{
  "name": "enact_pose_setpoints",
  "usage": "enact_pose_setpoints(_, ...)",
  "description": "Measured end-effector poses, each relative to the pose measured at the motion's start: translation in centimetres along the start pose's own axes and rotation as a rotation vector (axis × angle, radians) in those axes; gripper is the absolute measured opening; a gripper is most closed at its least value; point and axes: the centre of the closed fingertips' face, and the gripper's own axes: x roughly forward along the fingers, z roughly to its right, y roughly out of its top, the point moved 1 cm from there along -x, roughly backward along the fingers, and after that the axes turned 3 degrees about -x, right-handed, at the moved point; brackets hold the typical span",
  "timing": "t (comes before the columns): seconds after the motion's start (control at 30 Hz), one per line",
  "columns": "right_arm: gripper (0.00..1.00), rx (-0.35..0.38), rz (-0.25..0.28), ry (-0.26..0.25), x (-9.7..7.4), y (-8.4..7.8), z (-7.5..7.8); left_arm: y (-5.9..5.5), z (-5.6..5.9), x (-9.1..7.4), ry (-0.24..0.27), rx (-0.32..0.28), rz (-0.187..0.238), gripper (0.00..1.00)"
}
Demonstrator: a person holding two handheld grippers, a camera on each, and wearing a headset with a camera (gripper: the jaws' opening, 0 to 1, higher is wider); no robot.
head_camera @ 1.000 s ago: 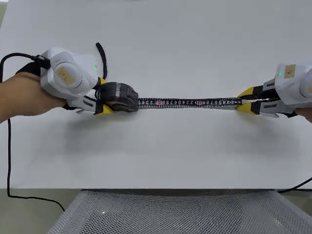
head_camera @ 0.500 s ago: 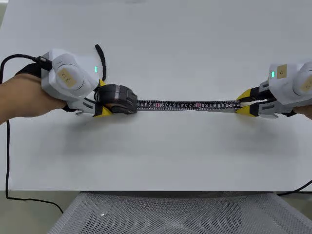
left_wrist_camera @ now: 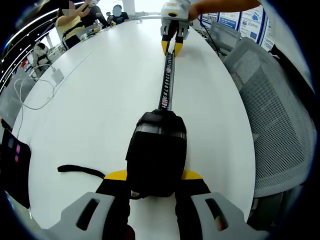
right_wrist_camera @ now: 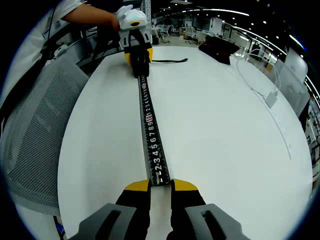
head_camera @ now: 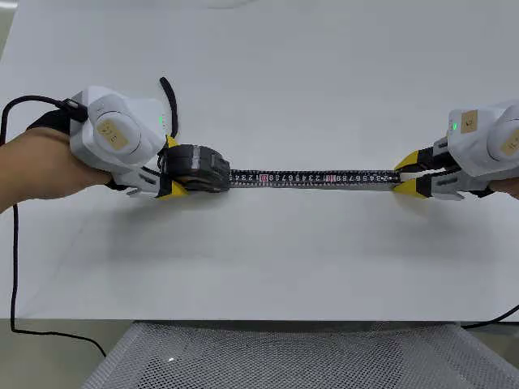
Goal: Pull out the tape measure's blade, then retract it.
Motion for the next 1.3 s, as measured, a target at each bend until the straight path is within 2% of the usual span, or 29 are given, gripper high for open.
enact_pose_setpoints(0.13,0.12,0.007,0.005,0.0,-0.1,0.1,0.0,0.0,-0.1,0.0,0.003,0.002,0.003,0.3)
enact_pose_setpoints(0.27,0.22,0.041,0.016,-0.003,-0.1,0.4,0.0,0.3,-0.1,-0.1,-0.003,-0.013,0.014,0.3)
enact_pose_setpoints(0.37,0.25,0.054,0.022,-0.003,-0.2,0.5,0.0,0.7,-0.2,-0.4,-0.001,-0.03,0.033,0.31)
enact_pose_setpoints(0.67,0.25,0.074,0.041,-0.014,-0.6,0.8,0.1,0.9,-0.3,-0.7,0.004,-0.044,0.053,0.33)
enact_pose_setpoints(0.77,0.26,0.097,0.064,-0.026,-1.0,1.2,0.0,1.4,-0.1,-1.1,0.004,-0.097,0.097,0.36)
enact_pose_setpoints(0.8,0.27,0.126,0.086,-0.035,-1.2,1.6,0.0,1.4,-0.2,-1.3,0.01,-0.12,0.112,0.37)
enact_pose_setpoints(0.87,0.31,0.151,0.109,-0.05,-1.5,2.0,0.0,1.3,-0.4,-1.7,0.033,-0.136,0.124,0.38)
enact_pose_setpoints(0.97,0.35,0.18,0.127,-0.067,-1.8,2.3,0.0,1.2,-0.4,-2.3,0.053,-0.195,0.158,0.42)
enact_pose_setpoints(1.1,0.37,0.2,0.142,-0.087,-2.0,2.6,-0.2,0.8,-0.2,-2.9,0.075,-0.216,0.162,0.43)
enact_pose_setpoints(1.13,0.37,0.222,0.16,-0.089,-2.2,2.8,-0.4,0.8,0.0,-3.2,0.077,-0.228,0.169,0.44)
enact_pose_setpoints(1.2,0.39,0.228,0.161,-0.101,-2.3,2.8,-0.5,0.9,0.1,-3.8,0.092,-0.262,0.191,0.45)
enact_pose_setpoints(1.3,0.41,0.247,0.175,-0.118,-2.5,2.8,-0.8,0.6,0.2,-4.4,0.114,-0.291,0.201,0.47)
